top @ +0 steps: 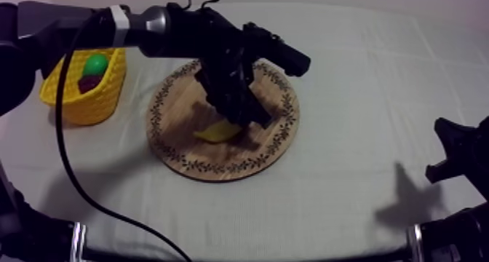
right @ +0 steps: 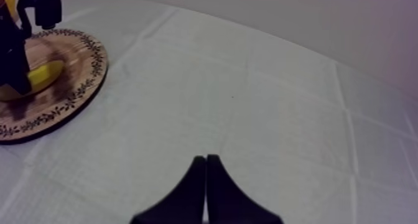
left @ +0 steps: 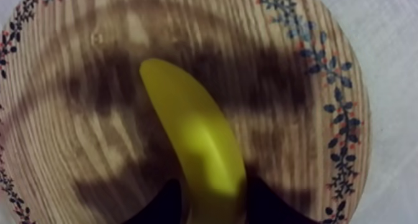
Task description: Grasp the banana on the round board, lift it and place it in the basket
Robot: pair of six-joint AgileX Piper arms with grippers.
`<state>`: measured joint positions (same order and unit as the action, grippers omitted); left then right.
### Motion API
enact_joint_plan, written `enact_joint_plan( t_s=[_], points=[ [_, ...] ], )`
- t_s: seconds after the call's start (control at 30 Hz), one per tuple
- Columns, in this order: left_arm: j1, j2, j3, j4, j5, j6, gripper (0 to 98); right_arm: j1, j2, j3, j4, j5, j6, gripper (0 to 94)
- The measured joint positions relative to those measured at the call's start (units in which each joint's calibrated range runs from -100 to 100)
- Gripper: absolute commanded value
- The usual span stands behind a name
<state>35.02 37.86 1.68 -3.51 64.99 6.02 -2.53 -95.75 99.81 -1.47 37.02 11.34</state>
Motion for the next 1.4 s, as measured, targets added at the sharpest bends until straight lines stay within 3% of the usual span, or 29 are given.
enact_joint_plan(
  t_s=[0.43, 0.9, 1.4],
  points=[
    [-0.3, 0.5, 0.0, 1.09, 0.5, -3.3, 24.8, 0.0, 0.0, 0.0, 0.0, 0.0, 0.0, 0.3],
    [-1.8, -5.2, 5.2, 1.32, -3.2, -4.2, 22.0, 0.0, 0.0, 0.0, 0.0, 0.0, 0.0, 0.3],
    [-5.9, -17.5, 10.5, 0.29, 2.4, -4.2, 19.1, 0.0, 0.0, 0.0, 0.0, 0.0, 0.0, 0.3]
  ],
)
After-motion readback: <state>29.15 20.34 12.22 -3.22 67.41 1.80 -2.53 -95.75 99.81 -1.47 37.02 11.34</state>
